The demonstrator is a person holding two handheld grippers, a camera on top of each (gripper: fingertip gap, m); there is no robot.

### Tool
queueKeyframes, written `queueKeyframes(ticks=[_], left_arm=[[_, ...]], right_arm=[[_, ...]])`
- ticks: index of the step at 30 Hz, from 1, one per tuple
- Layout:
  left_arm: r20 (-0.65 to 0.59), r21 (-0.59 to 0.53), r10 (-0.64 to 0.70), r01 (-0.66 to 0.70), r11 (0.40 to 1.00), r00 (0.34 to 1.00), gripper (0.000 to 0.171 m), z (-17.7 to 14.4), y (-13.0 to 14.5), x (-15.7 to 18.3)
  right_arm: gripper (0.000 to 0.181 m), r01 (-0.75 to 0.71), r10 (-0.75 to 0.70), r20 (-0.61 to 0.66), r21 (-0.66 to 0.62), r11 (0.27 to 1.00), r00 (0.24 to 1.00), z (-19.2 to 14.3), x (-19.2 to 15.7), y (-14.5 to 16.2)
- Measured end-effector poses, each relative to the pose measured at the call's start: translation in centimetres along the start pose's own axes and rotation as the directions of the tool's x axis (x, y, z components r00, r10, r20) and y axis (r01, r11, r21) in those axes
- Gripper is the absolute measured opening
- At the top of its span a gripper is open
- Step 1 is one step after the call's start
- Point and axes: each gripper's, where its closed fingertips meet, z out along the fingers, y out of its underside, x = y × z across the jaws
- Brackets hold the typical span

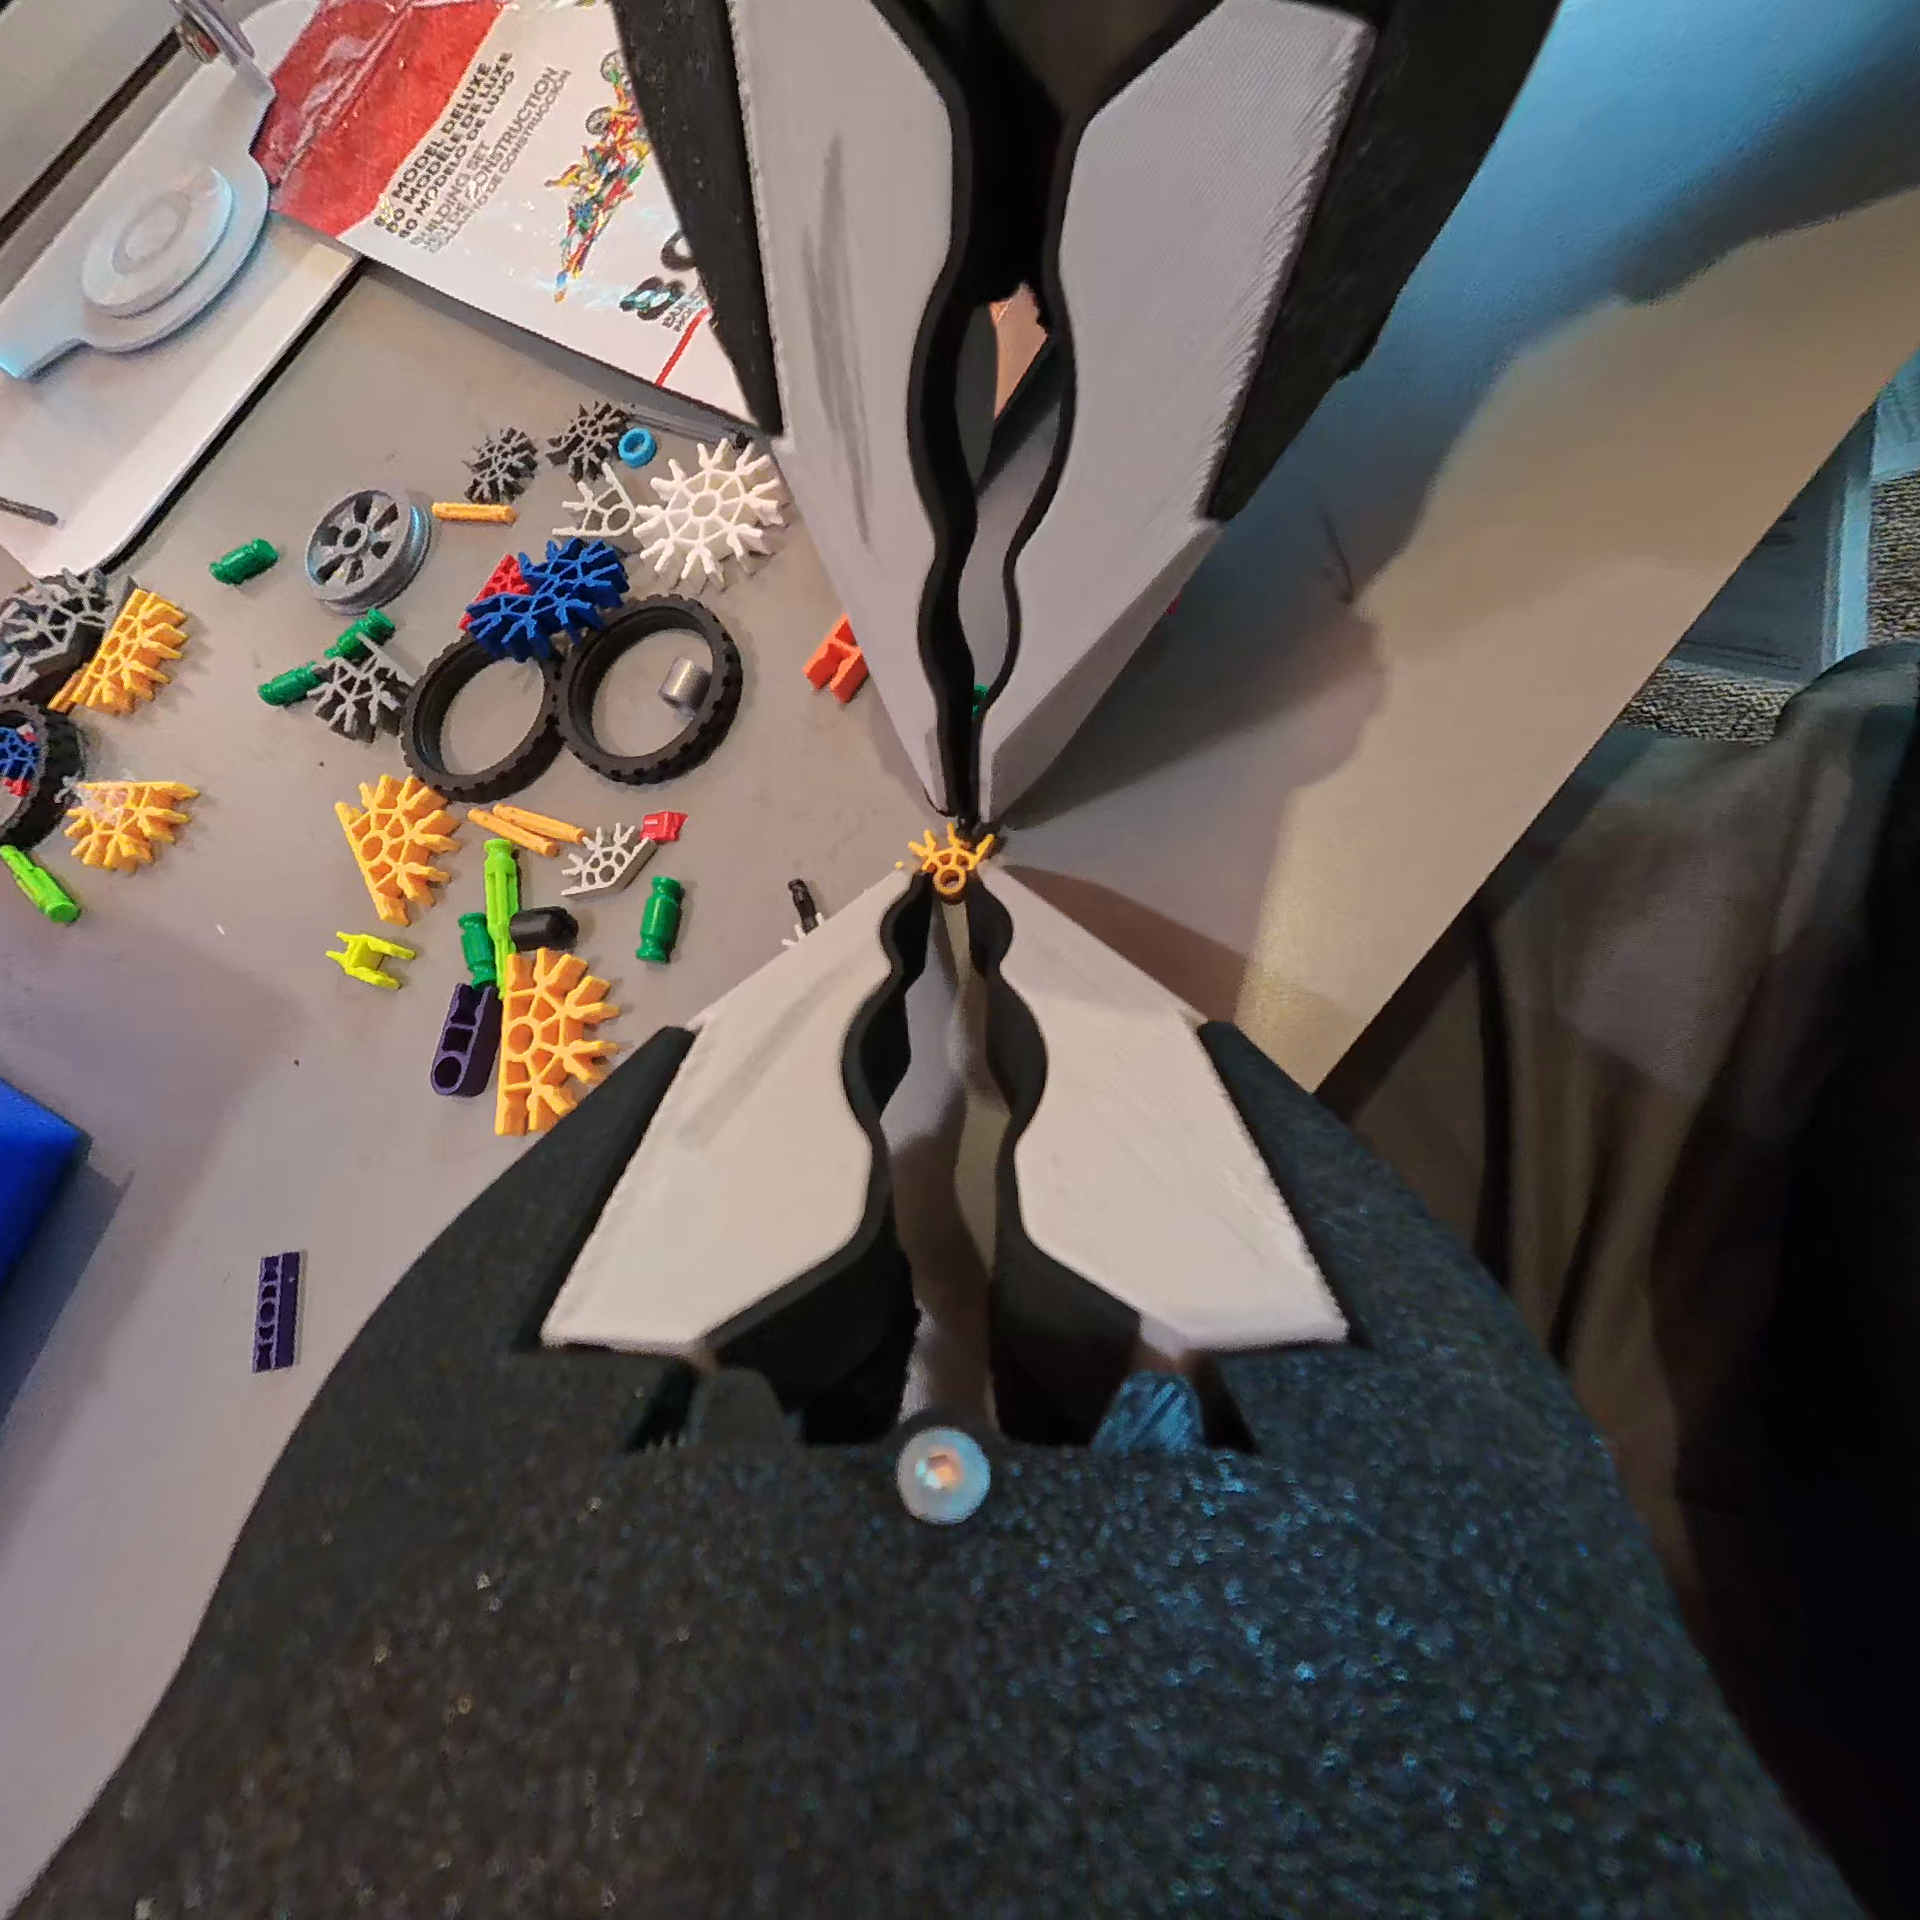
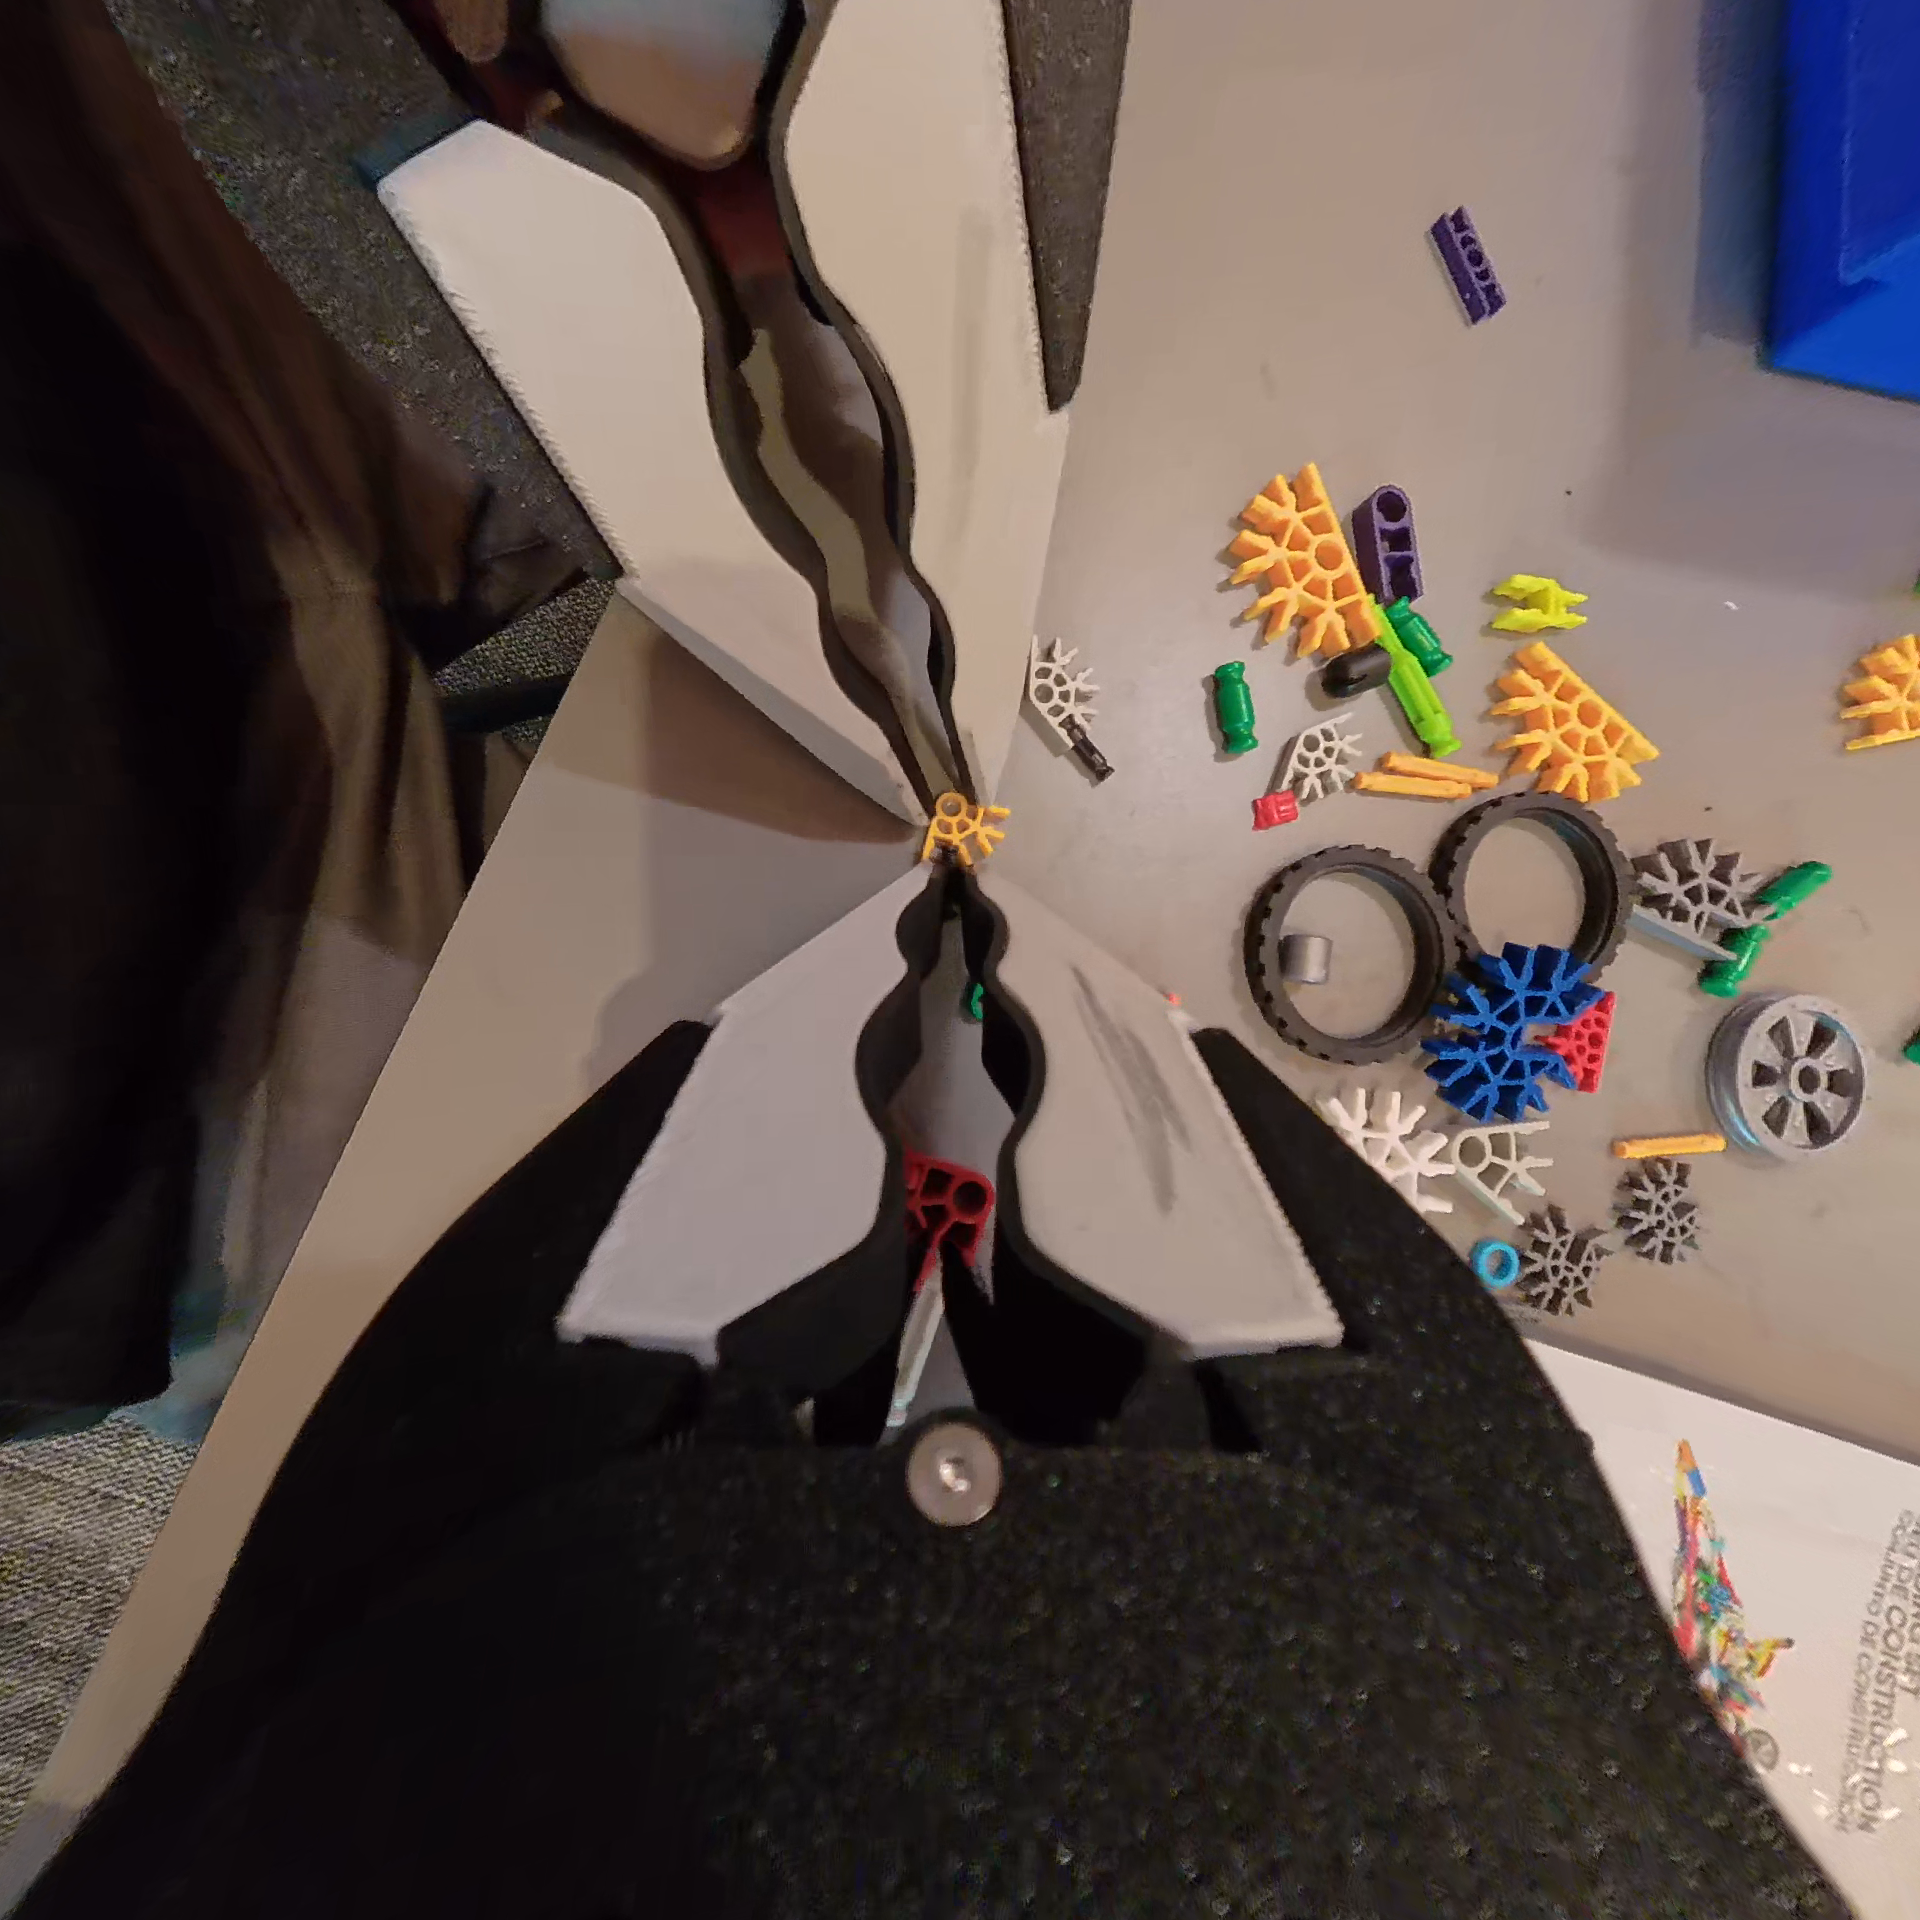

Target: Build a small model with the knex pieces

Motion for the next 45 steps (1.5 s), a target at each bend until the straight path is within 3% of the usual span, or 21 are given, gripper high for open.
queueKeyframes(ticks=[20,32,45], left_arm=[[0.113,0.029,-0.015,0.012,1.0,0.993,0.003,-0.2,-0.7,0.6],[0.005,0.025,-0.059,0.059,0.998,0.998,0.019,-0.3,-0.2,0.4],[-0.014,0.05,-0.076,0.077,0.996,0.997,0.016,-0.2,-0.8,1.2]], right_arm=[[0.0,-0.164,0.164,-0.023,-0.037,0.986,0.986,0.0,-0.2,0.3],[0.0,-0.246,0.246,-0.047,-0.012,0.969,0.968,-0.3,0.3,0.1],[0.0,-0.269,0.267,-0.053,-0.035,0.963,0.962,0.1,0.0,0.1]])
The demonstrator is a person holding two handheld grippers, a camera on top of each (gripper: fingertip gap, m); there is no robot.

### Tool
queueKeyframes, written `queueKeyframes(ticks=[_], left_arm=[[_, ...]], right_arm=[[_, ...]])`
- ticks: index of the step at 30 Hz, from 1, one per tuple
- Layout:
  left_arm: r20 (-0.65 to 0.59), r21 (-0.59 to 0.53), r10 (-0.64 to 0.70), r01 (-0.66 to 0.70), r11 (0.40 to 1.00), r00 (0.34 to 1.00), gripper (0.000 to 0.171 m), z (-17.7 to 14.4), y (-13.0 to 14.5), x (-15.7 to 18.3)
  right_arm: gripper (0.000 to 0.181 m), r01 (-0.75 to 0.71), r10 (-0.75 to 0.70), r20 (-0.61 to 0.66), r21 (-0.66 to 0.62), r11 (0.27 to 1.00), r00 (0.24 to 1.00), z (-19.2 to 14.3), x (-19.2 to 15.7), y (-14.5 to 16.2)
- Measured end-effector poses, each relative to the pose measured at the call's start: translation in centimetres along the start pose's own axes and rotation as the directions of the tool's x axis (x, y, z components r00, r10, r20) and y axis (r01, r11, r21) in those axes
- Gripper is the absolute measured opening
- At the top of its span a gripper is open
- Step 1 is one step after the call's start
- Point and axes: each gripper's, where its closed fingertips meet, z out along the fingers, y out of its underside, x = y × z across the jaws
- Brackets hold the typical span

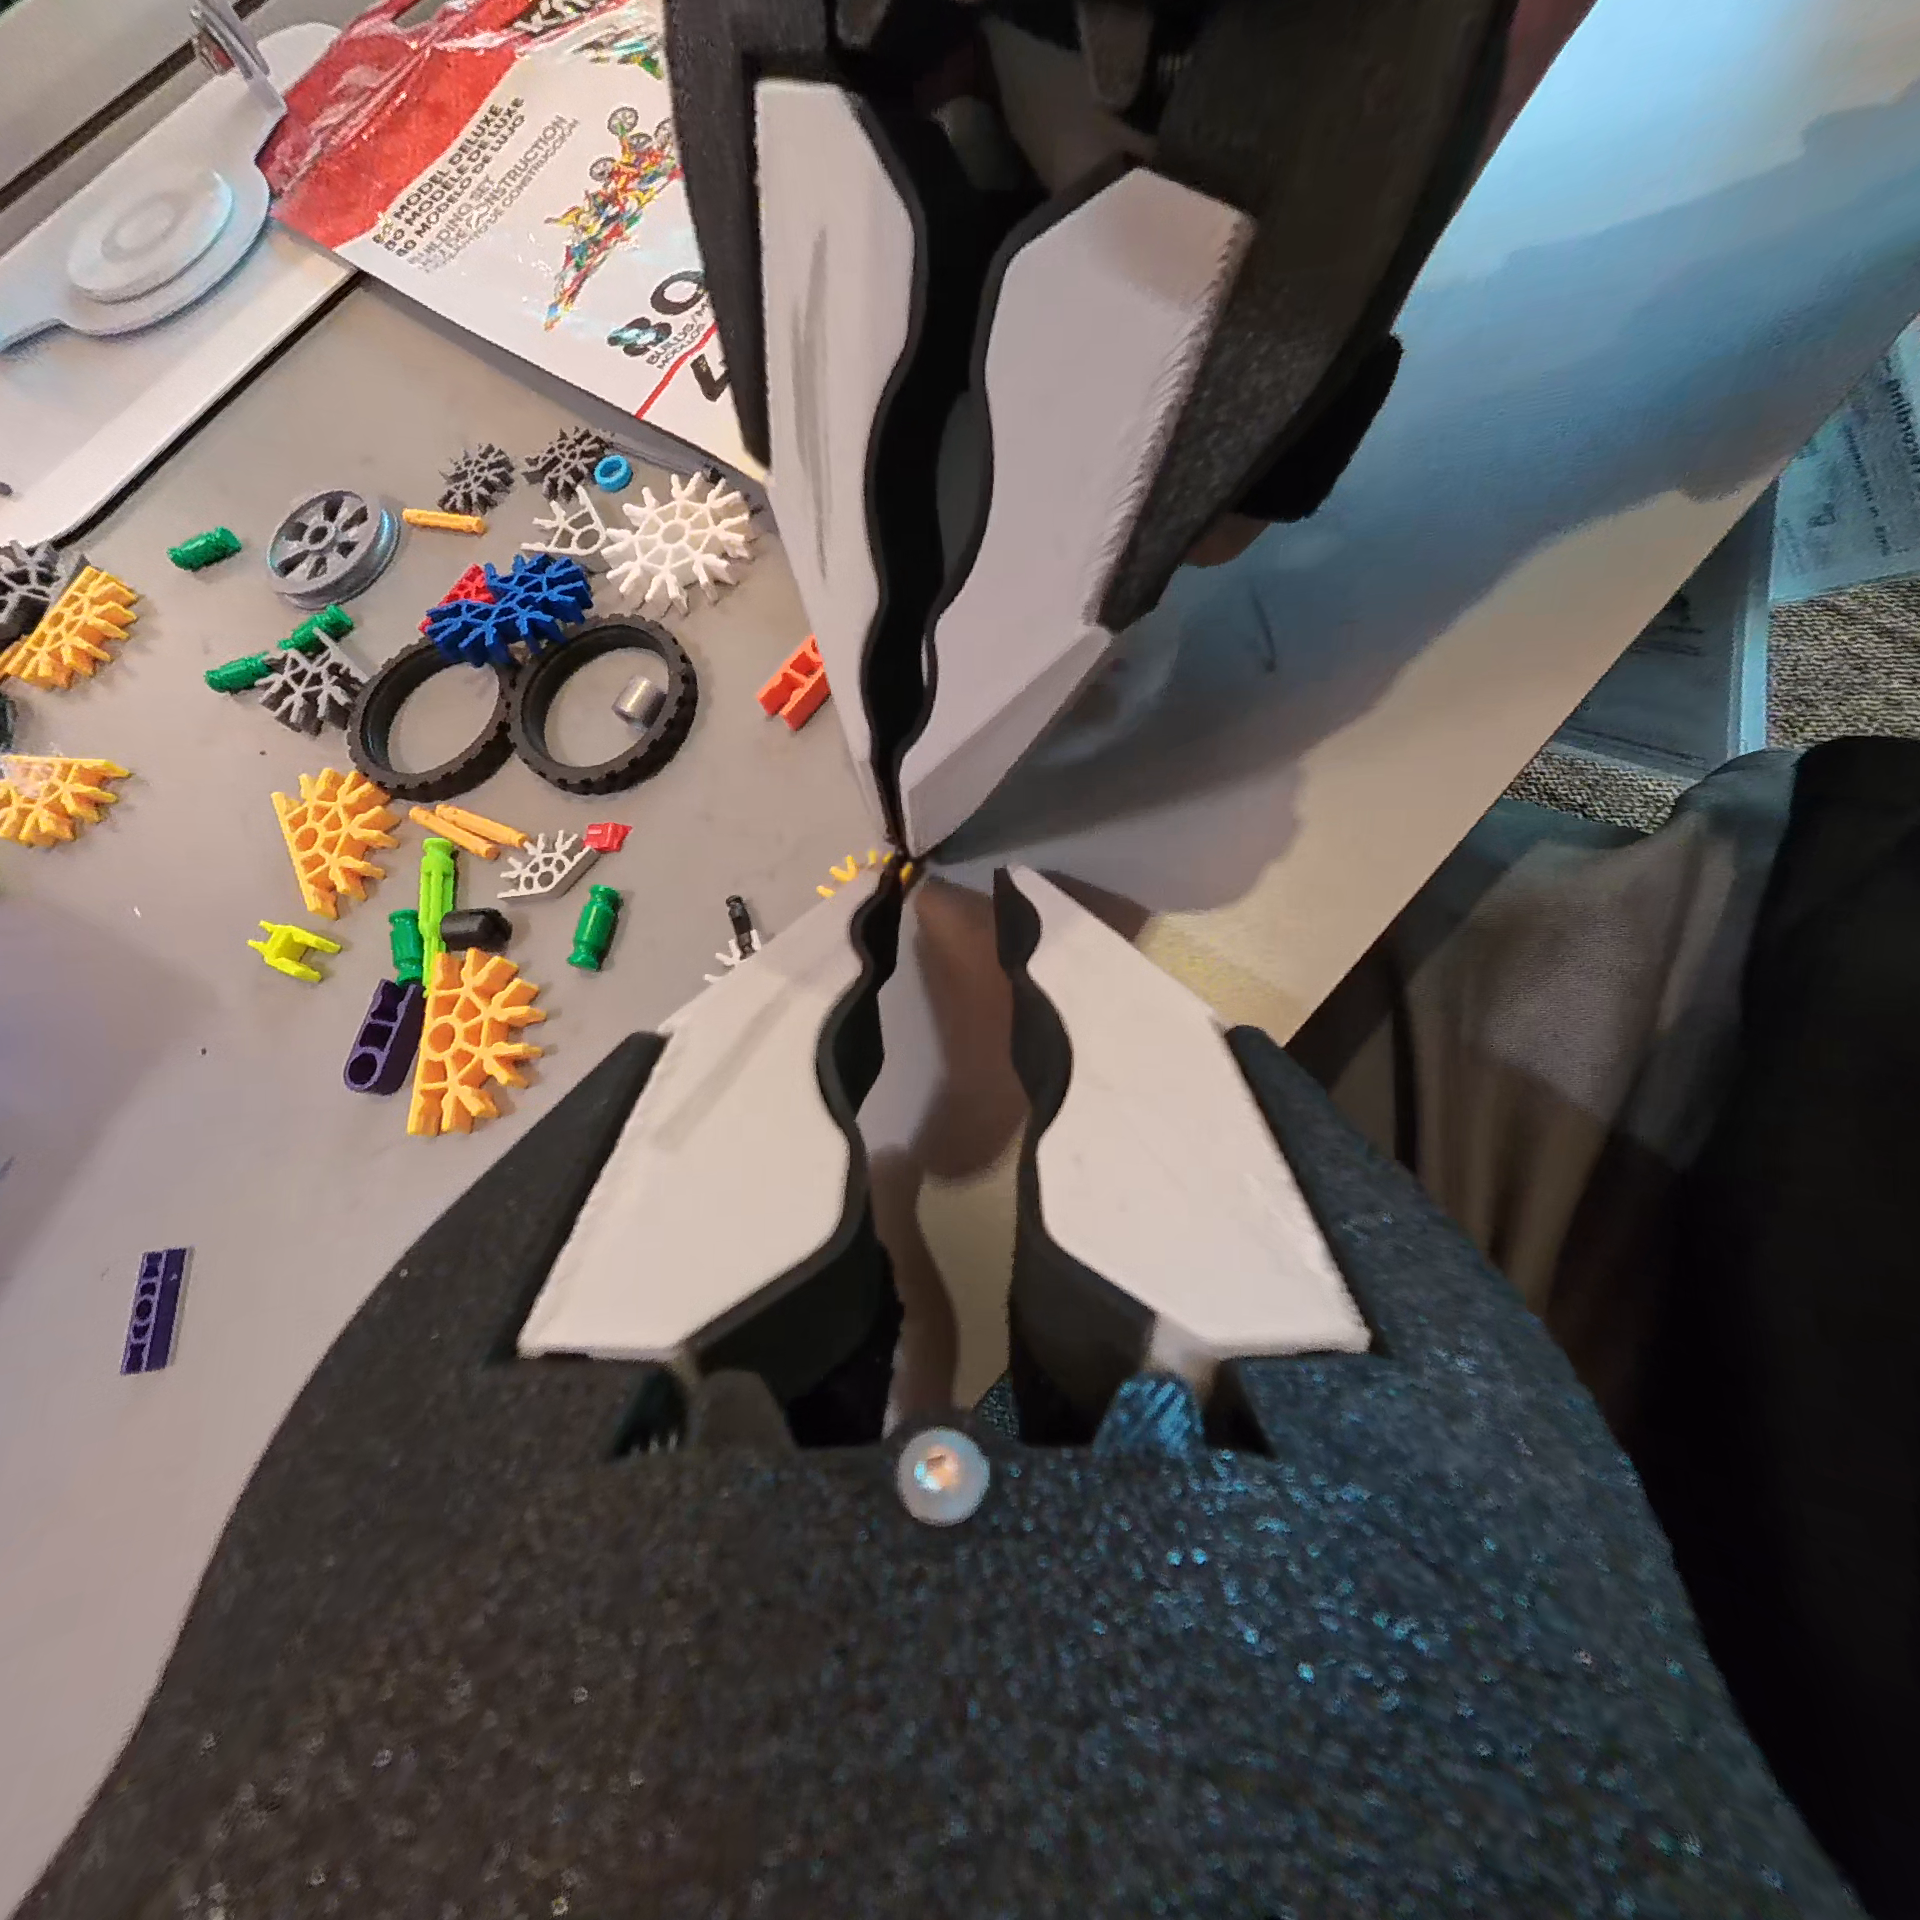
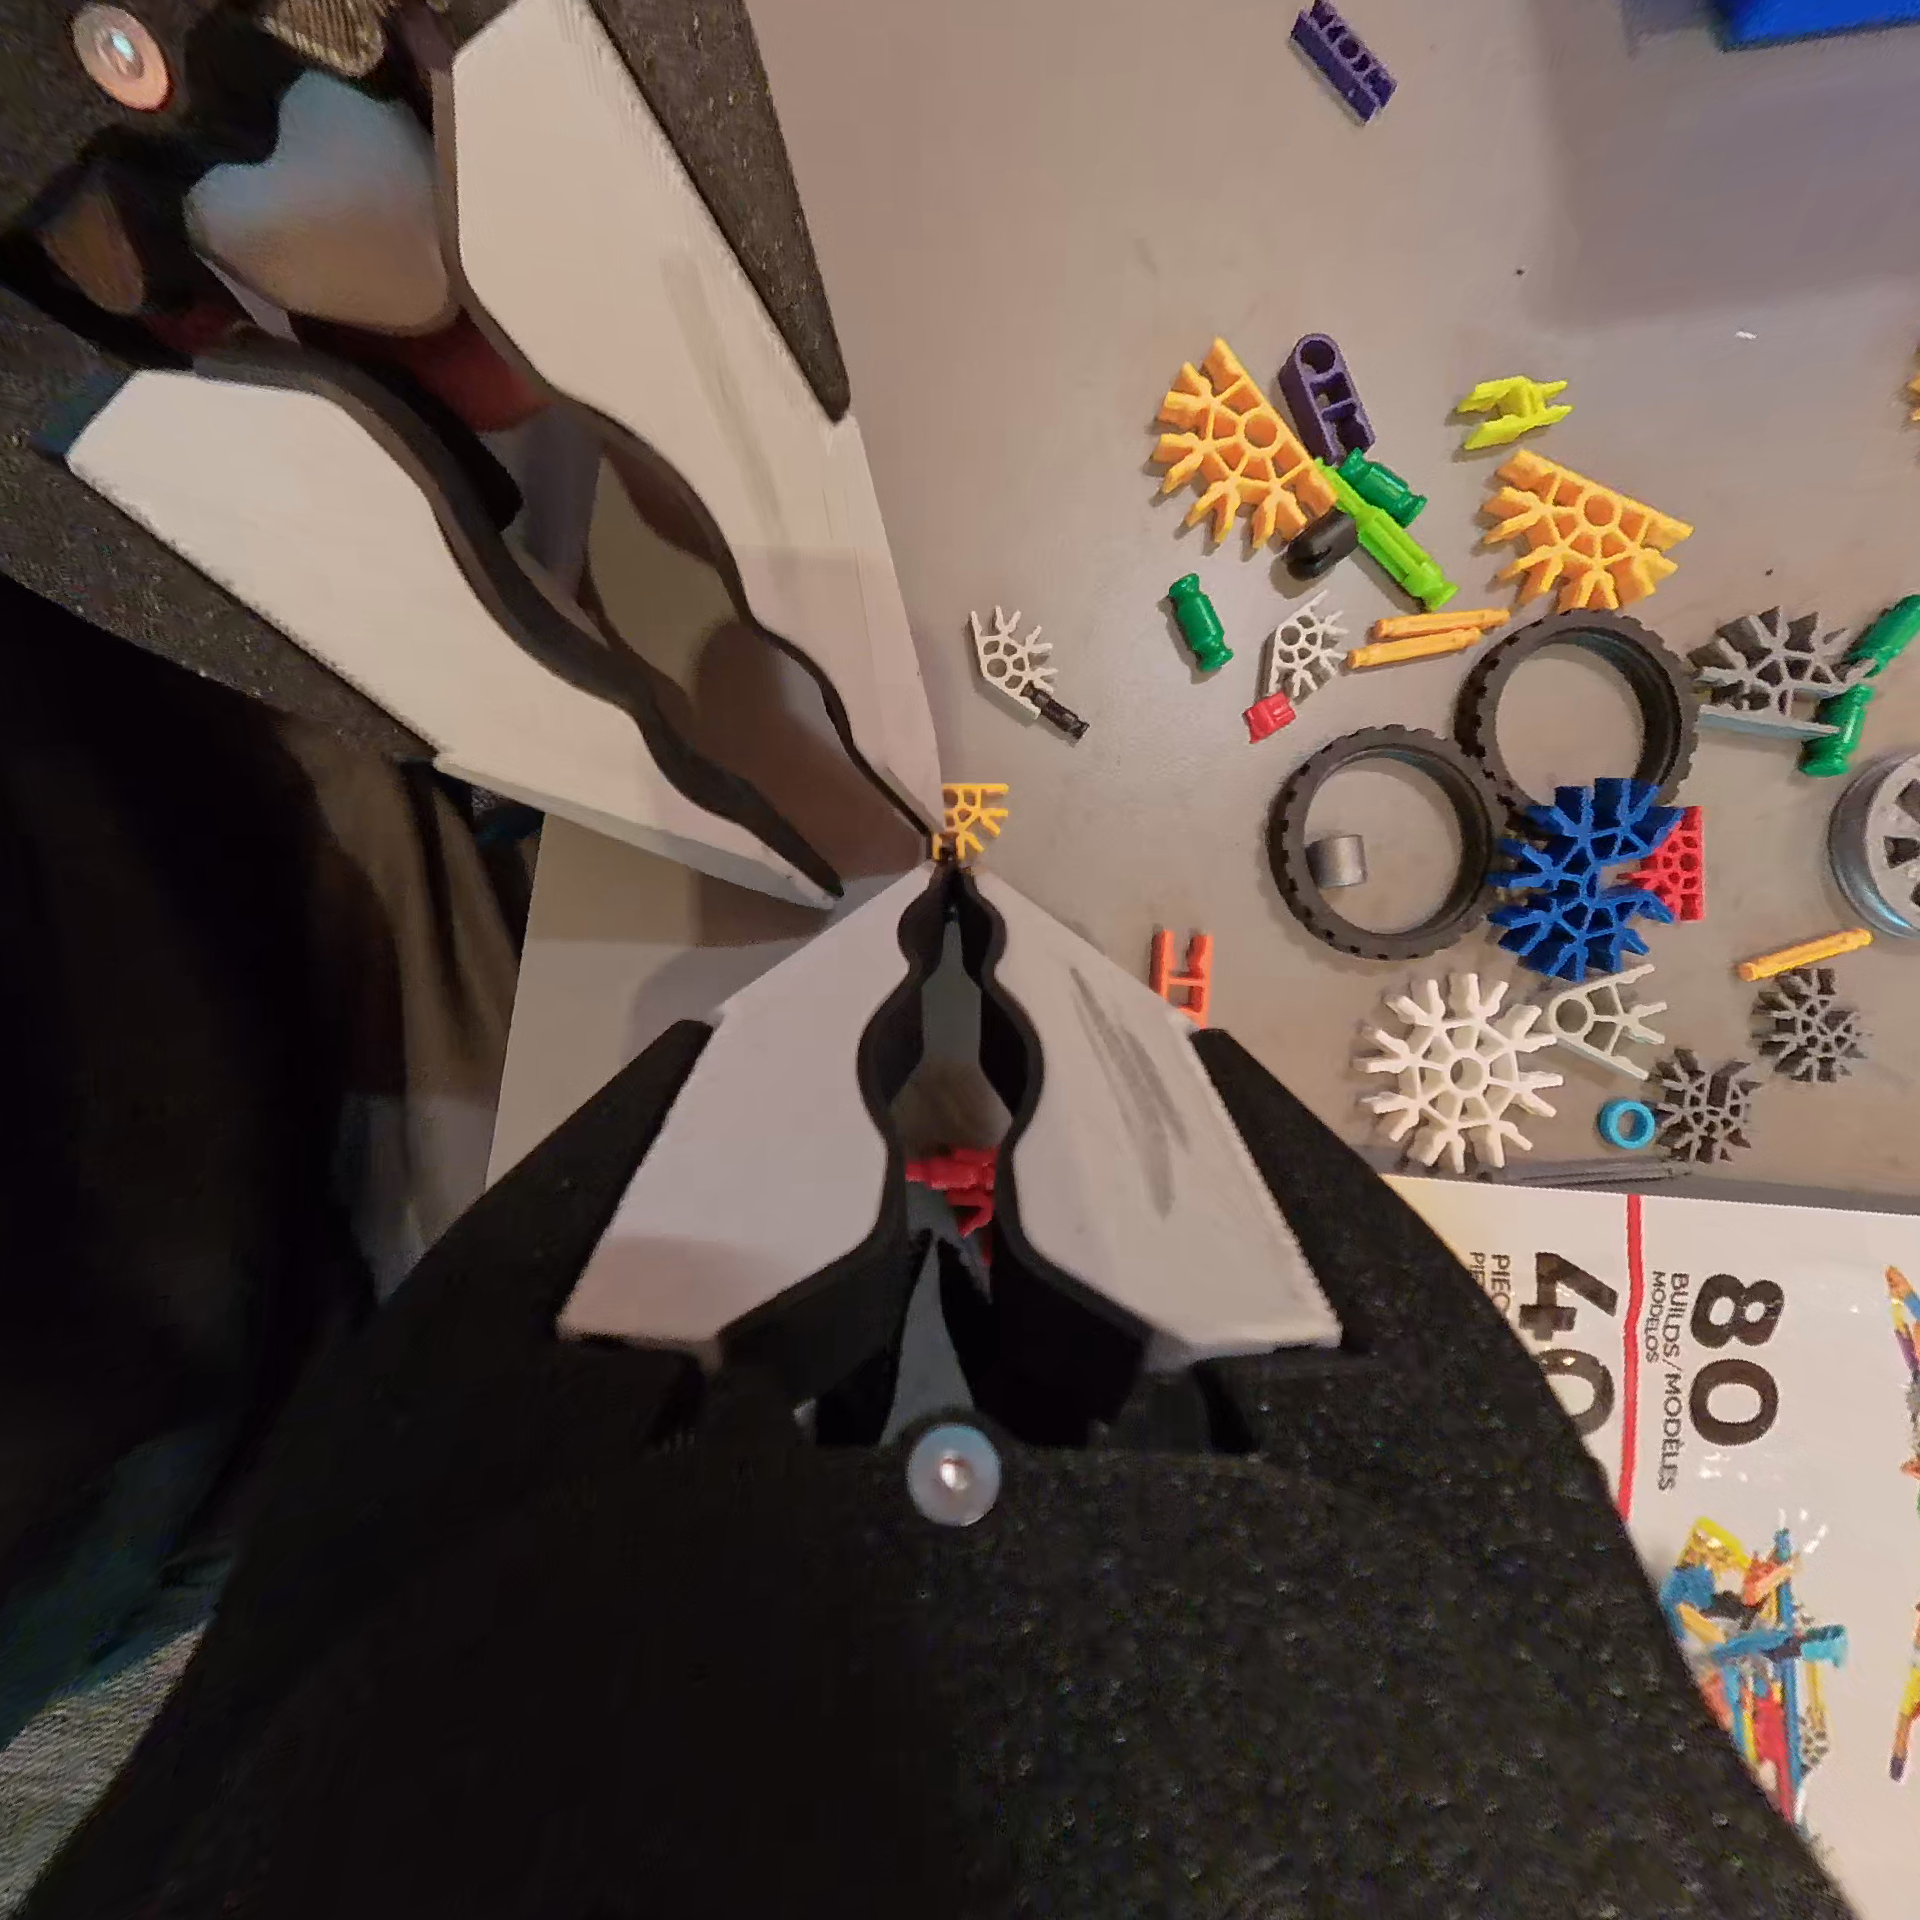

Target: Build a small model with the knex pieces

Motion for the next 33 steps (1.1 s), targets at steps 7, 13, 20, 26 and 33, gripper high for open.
queueKeyframes(ticks=[7,13,20,26,33], left_arm=[[0.017,-0.003,0.014,-0.014,1.0,1.0,0.024,-0.3,0.1,-0.4],[-0.01,-0.023,0.004,-0.005,1.0,1.0,0.025,-0.5,0.5,-1.3],[-0.028,-0.032,0.014,-0.015,0.999,1.0,0.023,-0.1,0.5,-0.7],[-0.031,-0.033,0.017,-0.018,0.999,0.999,0.023,0.0,0.5,-0.6],[-0.03,-0.032,0.02,-0.021,0.999,0.999,0.023,0.0,0.4,-0.6]], right_arm=[[0.0,-0.018,0.018,-0.007,0.004,1.0,1.0,-0.1,0.2,-0.1],[0.0,-0.015,0.015,-0.004,0.007,1.0,1.0,0.0,0.2,-0.2],[0.0,-0.009,0.009,0.0,0.001,1.0,1.0,0.1,0.3,-0.2],[0.005,0.002,-0.002,-0.004,-0.01,1.0,1.0,0.0,0.5,-0.1],[0.0,-0.017,0.017,-0.005,0.032,0.999,1.0,-0.6,0.9,-0.6]])
